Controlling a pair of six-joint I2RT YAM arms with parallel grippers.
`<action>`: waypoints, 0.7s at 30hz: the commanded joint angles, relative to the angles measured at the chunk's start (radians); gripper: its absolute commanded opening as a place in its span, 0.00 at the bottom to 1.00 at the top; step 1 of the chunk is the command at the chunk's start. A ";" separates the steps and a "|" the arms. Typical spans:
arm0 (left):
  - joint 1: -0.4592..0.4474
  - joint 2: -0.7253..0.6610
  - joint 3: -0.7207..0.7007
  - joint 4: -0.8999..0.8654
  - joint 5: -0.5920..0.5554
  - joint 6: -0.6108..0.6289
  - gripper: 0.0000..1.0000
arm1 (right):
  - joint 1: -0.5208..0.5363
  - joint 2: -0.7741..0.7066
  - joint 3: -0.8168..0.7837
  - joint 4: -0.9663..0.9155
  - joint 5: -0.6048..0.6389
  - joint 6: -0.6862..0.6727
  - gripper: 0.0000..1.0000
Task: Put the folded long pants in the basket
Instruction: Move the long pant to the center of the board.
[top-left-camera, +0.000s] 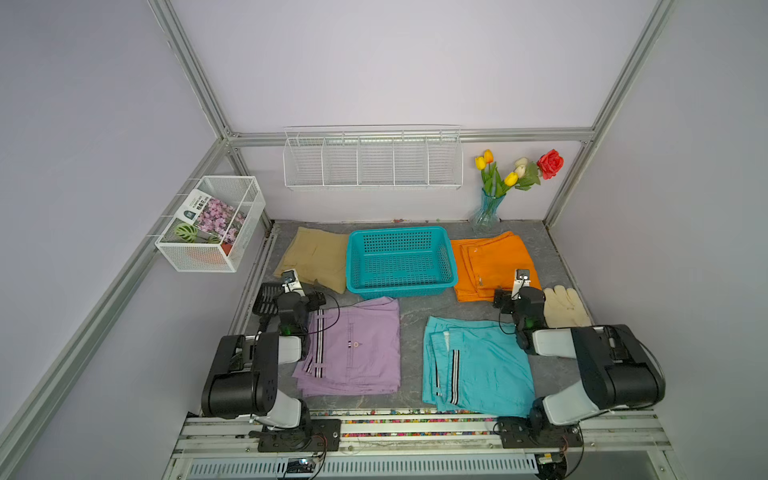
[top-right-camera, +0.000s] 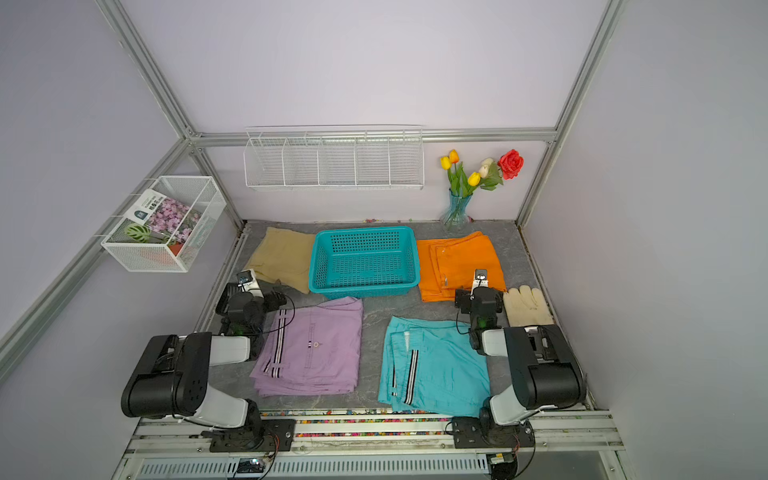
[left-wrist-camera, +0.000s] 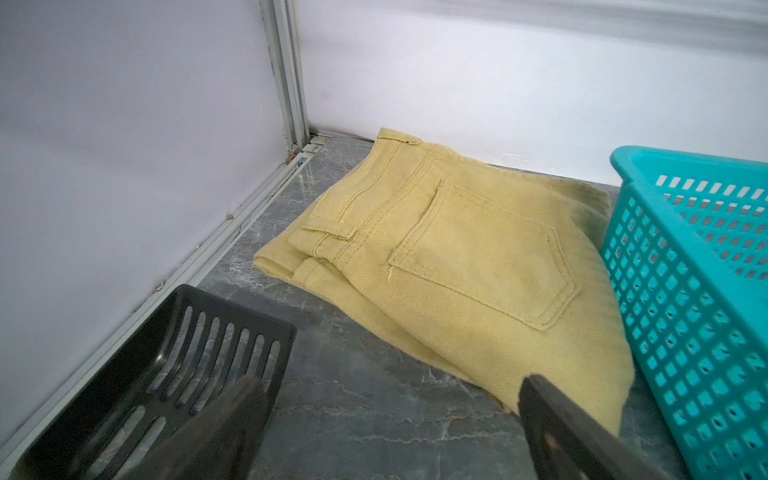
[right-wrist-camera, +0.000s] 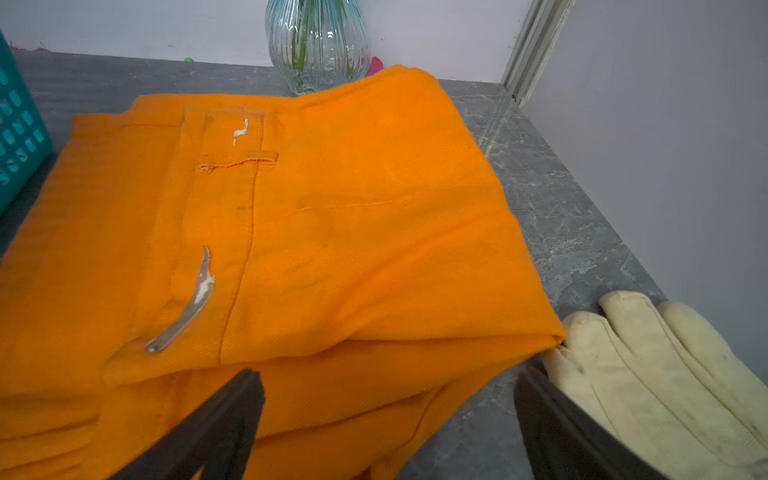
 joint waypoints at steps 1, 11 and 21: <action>0.004 -0.014 0.011 0.009 0.014 0.014 1.00 | 0.003 -0.020 0.011 0.024 -0.005 0.008 0.99; 0.001 -0.015 0.011 0.009 0.010 0.016 1.00 | 0.002 -0.018 0.013 0.024 -0.007 0.010 0.99; -0.001 -0.018 0.003 0.021 0.008 0.023 1.00 | 0.004 -0.028 0.007 0.042 0.011 0.000 0.99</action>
